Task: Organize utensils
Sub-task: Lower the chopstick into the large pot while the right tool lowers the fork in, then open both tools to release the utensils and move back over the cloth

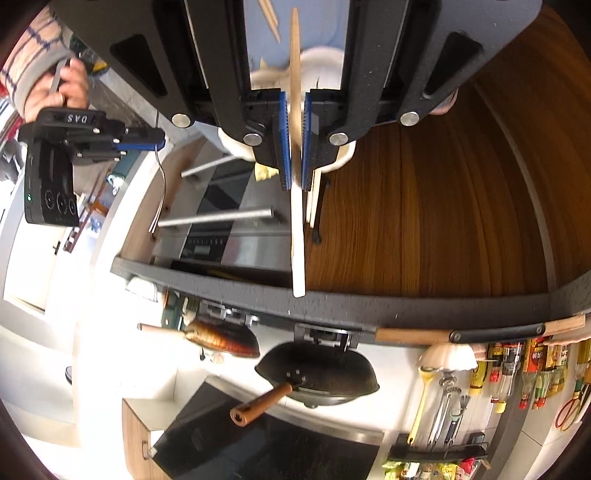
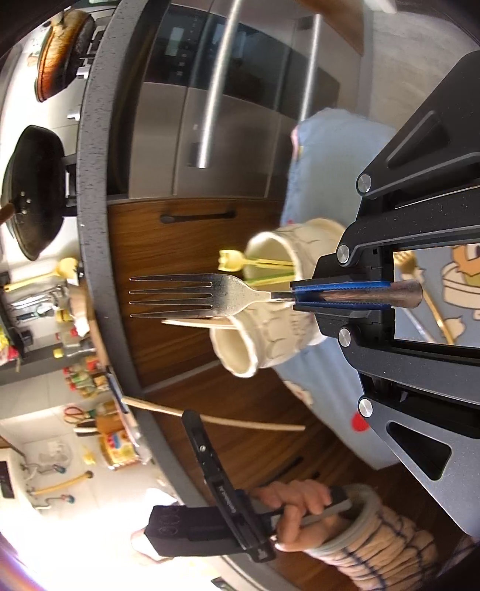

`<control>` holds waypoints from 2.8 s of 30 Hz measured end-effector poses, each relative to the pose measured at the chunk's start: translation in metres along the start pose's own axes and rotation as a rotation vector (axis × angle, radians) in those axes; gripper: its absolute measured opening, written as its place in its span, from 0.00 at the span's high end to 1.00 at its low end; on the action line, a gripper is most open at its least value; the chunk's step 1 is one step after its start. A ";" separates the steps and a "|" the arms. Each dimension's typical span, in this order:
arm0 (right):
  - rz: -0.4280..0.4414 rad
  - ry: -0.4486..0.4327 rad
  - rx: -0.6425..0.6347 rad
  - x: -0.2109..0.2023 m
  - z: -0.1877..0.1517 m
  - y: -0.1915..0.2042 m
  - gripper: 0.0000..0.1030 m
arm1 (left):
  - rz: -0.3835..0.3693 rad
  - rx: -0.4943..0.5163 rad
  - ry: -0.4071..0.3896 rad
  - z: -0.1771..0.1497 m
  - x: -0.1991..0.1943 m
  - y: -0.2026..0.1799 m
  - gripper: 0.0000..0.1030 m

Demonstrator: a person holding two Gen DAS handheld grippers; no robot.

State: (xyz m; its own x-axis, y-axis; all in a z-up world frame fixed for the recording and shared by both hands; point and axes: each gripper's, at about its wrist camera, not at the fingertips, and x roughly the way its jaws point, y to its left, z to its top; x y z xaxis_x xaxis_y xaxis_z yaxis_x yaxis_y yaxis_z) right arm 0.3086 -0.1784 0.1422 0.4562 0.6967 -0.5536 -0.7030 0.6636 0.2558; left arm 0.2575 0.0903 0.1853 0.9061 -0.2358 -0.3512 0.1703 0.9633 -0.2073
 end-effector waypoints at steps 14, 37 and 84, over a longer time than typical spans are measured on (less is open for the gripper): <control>-0.014 -0.165 0.029 0.029 0.050 0.000 0.94 | 0.065 -0.010 -0.198 0.043 0.035 0.001 0.95; -0.140 -0.056 -0.013 0.099 -0.002 -0.004 0.94 | 0.200 0.043 -0.033 -0.037 0.078 0.009 0.95; -0.204 0.067 0.066 0.036 -0.119 -0.017 0.65 | 0.163 0.081 0.256 -0.159 0.018 -0.014 0.51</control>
State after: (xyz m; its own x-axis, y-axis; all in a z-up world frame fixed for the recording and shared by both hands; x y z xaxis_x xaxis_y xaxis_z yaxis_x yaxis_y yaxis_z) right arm 0.2716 -0.1966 0.0233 0.5469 0.5279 -0.6498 -0.5615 0.8070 0.1829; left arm 0.2097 0.0521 0.0367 0.7988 -0.0923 -0.5945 0.0707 0.9957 -0.0596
